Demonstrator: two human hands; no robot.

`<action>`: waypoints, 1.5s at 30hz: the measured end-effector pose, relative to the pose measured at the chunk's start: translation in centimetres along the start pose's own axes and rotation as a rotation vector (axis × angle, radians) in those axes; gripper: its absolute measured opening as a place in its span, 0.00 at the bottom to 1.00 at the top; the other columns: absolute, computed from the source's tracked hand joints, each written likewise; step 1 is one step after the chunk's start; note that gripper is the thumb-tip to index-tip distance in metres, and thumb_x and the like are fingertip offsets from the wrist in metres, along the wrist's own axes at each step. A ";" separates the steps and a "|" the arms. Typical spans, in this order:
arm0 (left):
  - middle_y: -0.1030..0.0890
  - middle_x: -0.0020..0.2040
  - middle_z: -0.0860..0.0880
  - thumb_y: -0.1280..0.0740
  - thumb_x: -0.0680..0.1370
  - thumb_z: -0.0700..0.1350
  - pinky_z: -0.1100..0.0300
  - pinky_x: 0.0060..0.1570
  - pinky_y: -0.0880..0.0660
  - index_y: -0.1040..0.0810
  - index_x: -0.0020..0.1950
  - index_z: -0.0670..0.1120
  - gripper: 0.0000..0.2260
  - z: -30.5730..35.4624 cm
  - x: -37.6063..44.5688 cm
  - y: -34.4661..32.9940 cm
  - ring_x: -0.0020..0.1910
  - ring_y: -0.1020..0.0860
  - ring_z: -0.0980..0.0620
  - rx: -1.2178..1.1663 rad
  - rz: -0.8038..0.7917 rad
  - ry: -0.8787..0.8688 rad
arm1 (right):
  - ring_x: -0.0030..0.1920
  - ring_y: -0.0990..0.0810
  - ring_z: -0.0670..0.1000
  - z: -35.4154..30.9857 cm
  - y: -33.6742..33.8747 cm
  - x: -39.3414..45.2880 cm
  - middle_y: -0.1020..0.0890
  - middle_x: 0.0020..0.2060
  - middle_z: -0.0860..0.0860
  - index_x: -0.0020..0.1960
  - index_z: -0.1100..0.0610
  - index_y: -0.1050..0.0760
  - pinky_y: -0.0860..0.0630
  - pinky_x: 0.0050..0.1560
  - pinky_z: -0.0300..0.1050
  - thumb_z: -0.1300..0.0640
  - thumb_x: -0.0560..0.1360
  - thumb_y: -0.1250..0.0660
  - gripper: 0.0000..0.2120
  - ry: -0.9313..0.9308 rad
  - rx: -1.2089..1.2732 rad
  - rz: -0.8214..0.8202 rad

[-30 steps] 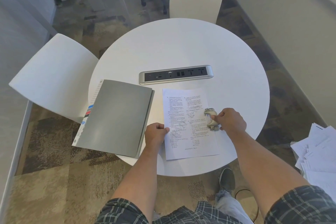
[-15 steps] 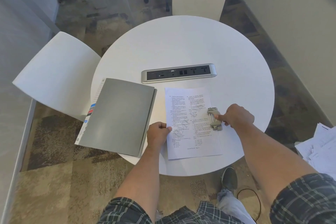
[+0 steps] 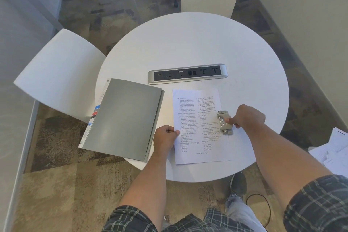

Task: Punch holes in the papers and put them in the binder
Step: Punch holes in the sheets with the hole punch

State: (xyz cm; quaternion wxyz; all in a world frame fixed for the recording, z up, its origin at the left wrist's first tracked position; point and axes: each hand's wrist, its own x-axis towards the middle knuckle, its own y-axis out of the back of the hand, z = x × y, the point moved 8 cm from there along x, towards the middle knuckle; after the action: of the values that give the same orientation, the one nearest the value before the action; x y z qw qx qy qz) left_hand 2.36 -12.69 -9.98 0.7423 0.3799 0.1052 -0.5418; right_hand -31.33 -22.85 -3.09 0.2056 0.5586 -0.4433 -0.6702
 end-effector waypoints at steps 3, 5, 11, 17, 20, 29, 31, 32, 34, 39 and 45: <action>0.14 0.39 0.53 0.23 0.72 0.45 0.55 0.44 0.20 0.17 0.41 0.47 0.05 0.0 0.0 0.0 0.38 0.18 0.52 0.004 -0.001 -0.003 | 0.30 0.22 0.50 -0.2 -0.1 0.2 0.19 0.28 0.47 0.36 0.54 0.20 0.34 0.34 0.39 0.39 0.70 0.26 0.18 0.014 -0.012 -0.005; 0.14 0.39 0.53 0.23 0.72 0.45 0.54 0.45 0.20 0.17 0.40 0.47 0.05 0.0 0.0 -0.1 0.38 0.17 0.51 0.004 -0.002 -0.001 | 0.32 0.21 0.51 -0.2 -0.1 0.4 0.18 0.31 0.48 0.38 0.54 0.19 0.33 0.34 0.39 0.38 0.70 0.26 0.18 0.016 -0.032 -0.008; 0.14 0.39 0.53 0.23 0.72 0.46 0.53 0.46 0.19 0.17 0.41 0.48 0.05 -0.1 -0.1 0.0 0.41 0.16 0.50 0.005 0.001 0.011 | 0.30 0.23 0.51 0.3 -1.0 0.7 0.20 0.29 0.48 0.36 0.54 0.20 0.33 0.34 0.40 0.36 0.71 0.27 0.21 -0.008 -0.029 -0.017; 0.15 0.39 0.52 0.23 0.73 0.46 0.53 0.46 0.19 0.19 0.39 0.48 0.06 0.1 -0.3 0.0 0.40 0.17 0.50 0.001 0.009 0.017 | 0.38 0.18 0.50 1.1 -1.8 1.4 0.14 0.34 0.46 0.38 0.53 0.18 0.30 0.40 0.42 0.34 0.69 0.27 0.22 -0.047 0.065 -0.099; 0.14 0.39 0.51 0.23 0.73 0.45 0.51 0.47 0.19 0.19 0.40 0.47 0.06 0.3 -0.6 0.0 0.39 0.17 0.50 -0.003 0.011 0.014 | 0.37 0.17 0.51 1.1 -1.8 1.9 0.14 0.34 0.46 0.38 0.54 0.18 0.30 0.39 0.42 0.33 0.68 0.26 0.23 -0.048 0.061 -0.105; 0.15 0.40 0.51 0.24 0.74 0.45 0.53 0.46 0.20 0.19 0.42 0.46 0.06 0.7 -1.6 0.1 0.43 0.16 0.48 0.025 0.027 -0.006 | 0.37 0.21 0.55 1.5 -2.1 -0.9 0.20 0.37 0.50 0.43 0.54 0.25 0.35 0.33 0.42 0.31 0.73 0.32 0.24 0.010 0.096 0.086; 0.14 0.40 0.51 0.24 0.74 0.45 0.53 0.45 0.20 0.19 0.42 0.46 0.06 0.7 -1.7 0.1 0.43 0.16 0.48 0.026 0.032 -0.004 | 0.39 0.20 0.54 1.9 -2.8 -1.5 0.20 0.37 0.49 0.42 0.53 0.24 0.32 0.36 0.43 0.34 0.74 0.33 0.21 0.037 0.221 0.112; 0.14 0.40 0.51 0.24 0.74 0.45 0.52 0.45 0.20 0.18 0.42 0.46 0.05 0.7 -1.8 0.1 0.43 0.15 0.48 0.027 0.034 -0.003 | 0.39 0.20 0.53 2.0 -3.1 -2.0 0.19 0.37 0.49 0.42 0.52 0.24 0.31 0.37 0.44 0.35 0.75 0.33 0.20 0.052 0.296 0.131; 0.14 0.40 0.52 0.25 0.74 0.46 0.53 0.45 0.19 0.18 0.42 0.47 0.05 0.9 -2.0 0.3 0.43 0.15 0.49 0.032 0.039 0.001 | 0.39 0.20 0.53 1.8 -3.5 -2.9 0.18 0.38 0.48 0.43 0.52 0.25 0.29 0.39 0.46 0.37 0.76 0.34 0.18 0.083 0.405 0.171; 0.15 0.41 0.53 0.25 0.75 0.46 0.58 0.41 0.23 0.19 0.43 0.47 0.05 1.1 -2.6 0.4 0.42 0.16 0.51 0.036 0.064 0.003 | 0.42 0.20 0.53 1.6 -3.8 -3.0 0.18 0.40 0.46 0.46 0.48 0.25 0.30 0.39 0.45 0.40 0.78 0.35 0.12 0.067 0.462 0.163; 0.15 0.41 0.52 0.26 0.76 0.46 0.61 0.36 0.26 0.19 0.45 0.46 0.05 1.4 -2.9 0.4 0.41 0.17 0.51 0.053 0.080 0.005 | 0.41 0.20 0.54 4.4 -2.5 -2.4 0.19 0.37 0.48 0.46 0.50 0.25 0.30 0.39 0.46 0.41 0.79 0.36 0.12 -0.020 0.433 0.226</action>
State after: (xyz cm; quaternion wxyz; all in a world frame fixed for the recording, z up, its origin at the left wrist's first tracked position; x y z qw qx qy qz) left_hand 1.19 -11.47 -7.15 0.7527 0.4047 0.0771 -0.5134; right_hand -34.17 -18.10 -3.92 0.1503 0.5297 -0.6382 -0.5380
